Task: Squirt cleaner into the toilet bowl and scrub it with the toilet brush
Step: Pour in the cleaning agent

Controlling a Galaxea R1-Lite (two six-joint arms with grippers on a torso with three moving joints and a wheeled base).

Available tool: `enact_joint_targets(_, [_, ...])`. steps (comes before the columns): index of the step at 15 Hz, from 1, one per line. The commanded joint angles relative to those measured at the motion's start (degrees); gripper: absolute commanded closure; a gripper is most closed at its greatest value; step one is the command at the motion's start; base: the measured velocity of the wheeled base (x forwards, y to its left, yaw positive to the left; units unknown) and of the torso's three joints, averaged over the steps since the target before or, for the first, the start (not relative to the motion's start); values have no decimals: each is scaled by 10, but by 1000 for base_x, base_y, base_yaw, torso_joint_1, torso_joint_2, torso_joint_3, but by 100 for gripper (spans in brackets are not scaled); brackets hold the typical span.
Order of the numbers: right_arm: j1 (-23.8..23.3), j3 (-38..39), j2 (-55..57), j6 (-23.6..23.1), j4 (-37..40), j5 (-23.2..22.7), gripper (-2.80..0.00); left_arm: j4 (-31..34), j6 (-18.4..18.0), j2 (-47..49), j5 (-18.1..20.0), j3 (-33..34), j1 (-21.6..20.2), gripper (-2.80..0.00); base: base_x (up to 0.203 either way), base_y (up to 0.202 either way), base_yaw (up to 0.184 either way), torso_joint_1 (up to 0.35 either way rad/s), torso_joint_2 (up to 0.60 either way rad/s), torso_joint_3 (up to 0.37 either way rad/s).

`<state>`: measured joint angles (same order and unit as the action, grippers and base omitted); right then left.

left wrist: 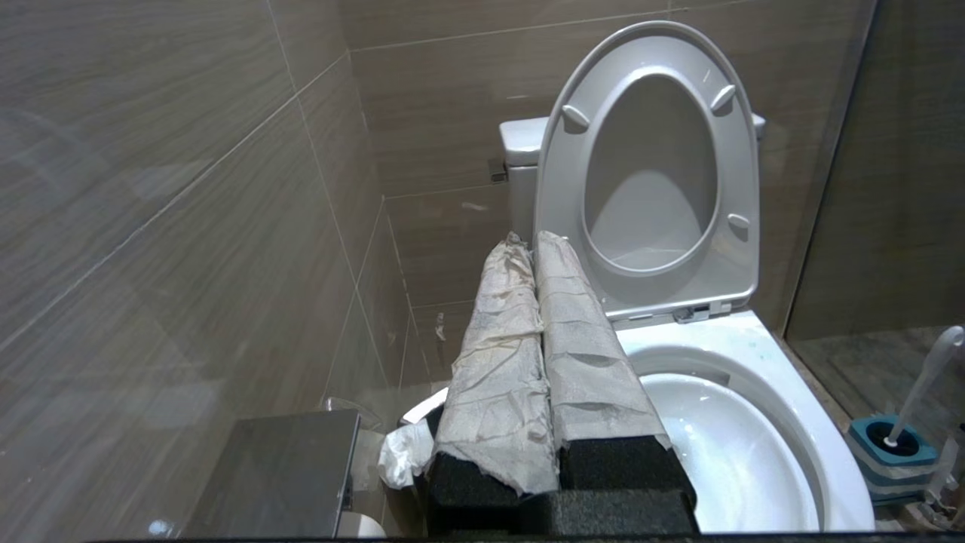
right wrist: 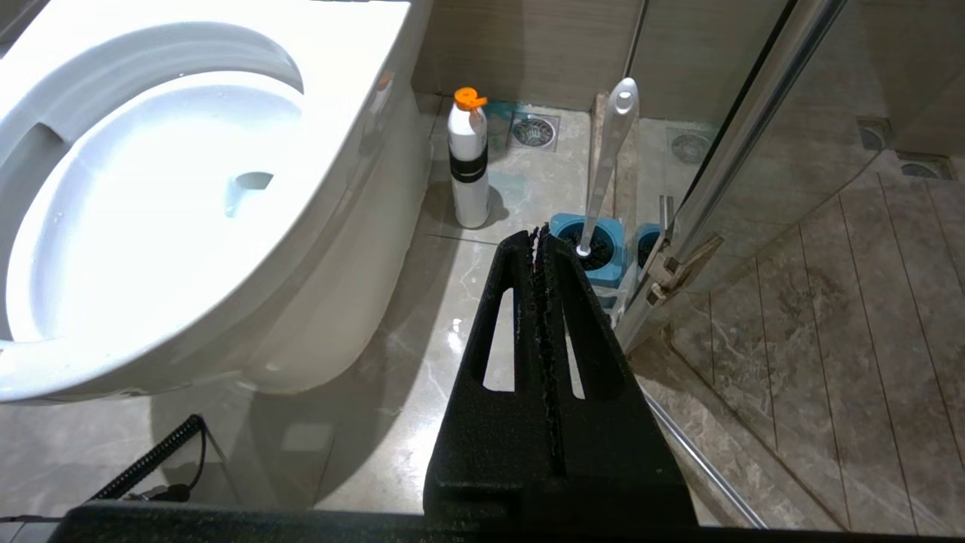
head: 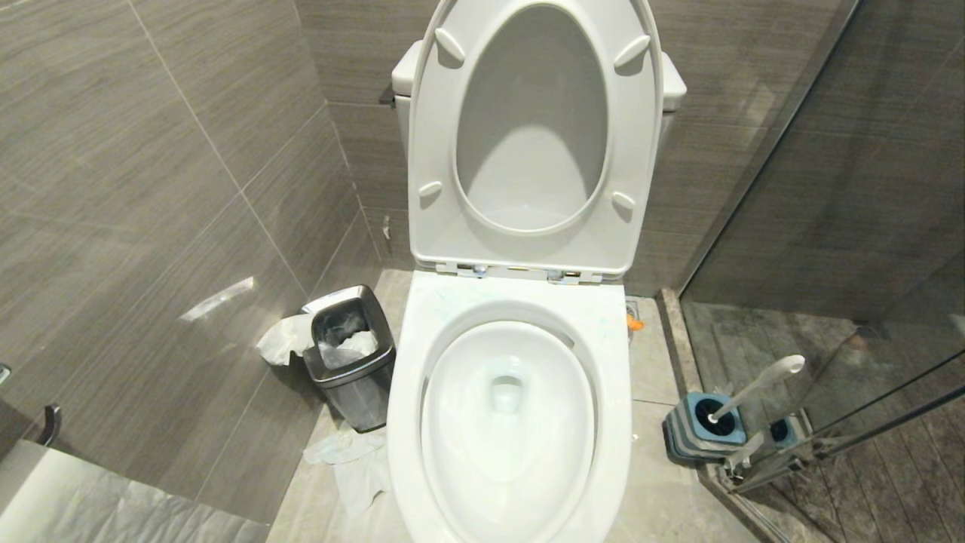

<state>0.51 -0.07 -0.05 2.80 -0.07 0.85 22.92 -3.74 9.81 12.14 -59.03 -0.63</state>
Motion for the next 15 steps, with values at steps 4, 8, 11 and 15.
enact_joint_targets(4, [0, 0, 0, 0, 1, 0, 0, 12, -6, -98, -15, 46, 6, 0, 0, 0, 0, 0, 0, 0])
enact_joint_targets(8, [0, 1, 0, 0, 0, 0, 0, -30, -22, -98, -25, 129, 6, 0, 0, 0, 0, 0, 0, 0])
enact_joint_targets(11, [0, 0, 0, 0, 0, 0, 0, -152, -31, -98, -26, 255, 6, 0, 0, 0, 0, 0, 0, 0])
enact_joint_targets(15, [0, 0, 0, 0, 0, 0, 0, -277, -35, -98, -27, 400, 6, 0, 0, 0, 0, 0, 0, 0])
